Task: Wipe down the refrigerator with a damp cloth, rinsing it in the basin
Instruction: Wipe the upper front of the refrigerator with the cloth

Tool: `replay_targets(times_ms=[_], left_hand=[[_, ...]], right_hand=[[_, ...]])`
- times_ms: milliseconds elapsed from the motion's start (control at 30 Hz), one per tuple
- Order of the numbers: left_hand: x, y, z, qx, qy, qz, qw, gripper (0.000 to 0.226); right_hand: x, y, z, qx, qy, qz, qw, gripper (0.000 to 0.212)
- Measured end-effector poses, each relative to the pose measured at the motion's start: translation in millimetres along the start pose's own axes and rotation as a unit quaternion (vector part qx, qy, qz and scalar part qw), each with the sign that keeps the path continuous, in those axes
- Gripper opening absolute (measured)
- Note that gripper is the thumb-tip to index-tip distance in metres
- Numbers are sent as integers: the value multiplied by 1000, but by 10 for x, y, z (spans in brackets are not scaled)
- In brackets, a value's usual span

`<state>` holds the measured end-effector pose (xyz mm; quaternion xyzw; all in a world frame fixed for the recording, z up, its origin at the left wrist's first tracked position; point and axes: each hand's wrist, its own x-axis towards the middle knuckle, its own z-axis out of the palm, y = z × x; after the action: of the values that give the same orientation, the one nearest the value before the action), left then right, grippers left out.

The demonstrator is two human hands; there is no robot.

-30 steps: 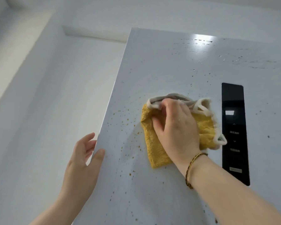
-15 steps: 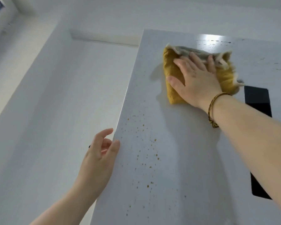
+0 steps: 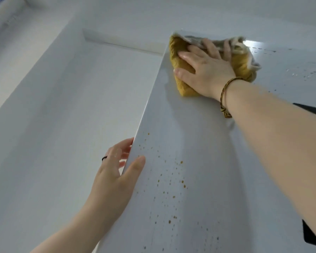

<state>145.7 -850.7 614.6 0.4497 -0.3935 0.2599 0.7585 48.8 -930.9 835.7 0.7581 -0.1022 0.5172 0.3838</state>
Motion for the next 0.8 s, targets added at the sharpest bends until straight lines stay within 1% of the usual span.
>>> replay_targets(times_ms=[67, 100, 133, 233, 267, 300, 333, 367, 467, 533, 600, 700, 767, 800], left_hand=[[11, -10, -9, 3, 4, 2, 1000, 21], [11, -20, -10, 7, 4, 3, 1000, 22], [8, -26, -10, 13, 4, 7, 1000, 23], [6, -39, -9, 34, 14, 44, 998, 28], [1, -31, 0, 43, 19, 60, 997, 30], [-13, -26, 6, 52, 30, 72, 996, 30], [-21, -24, 9, 64, 33, 84, 994, 29], [-26, -23, 13, 78, 29, 96, 992, 30], [-28, -65, 4, 109, 11, 126, 986, 39], [-19, -94, -2, 112, 11, 135, 984, 44], [-21, -94, -7, 101, 16, 131, 986, 46], [-32, -82, -6, 91, 18, 124, 988, 46], [-41, -70, -2, 104, 11, 126, 987, 47], [-46, -73, -1, 108, 11, 129, 986, 48]], right_hand=[[60, -53, 14, 0, 10, 30, 999, 55], [36, -120, 33, 2, 11, 29, 1000, 55], [-13, -201, 54, 4, 9, 10, 1000, 55], [-166, -395, 116, -8, -5, -126, 992, 53], [-182, -384, 116, -7, -10, -162, 987, 52], [-160, -335, 82, -3, -14, -179, 984, 52], [-115, -238, 39, 4, -15, -167, 986, 52], [-62, -105, 1, 12, -11, -132, 991, 53], [48, 416, -88, 14, 16, 21, 1000, 53], [49, 710, -127, 16, 21, 124, 992, 55], [42, 838, -139, 26, 20, 203, 979, 56], [115, 746, -118, 23, 26, 257, 966, 56], [181, 605, -108, 17, 28, 248, 968, 55], [221, 523, -106, 14, 28, 227, 973, 55]])
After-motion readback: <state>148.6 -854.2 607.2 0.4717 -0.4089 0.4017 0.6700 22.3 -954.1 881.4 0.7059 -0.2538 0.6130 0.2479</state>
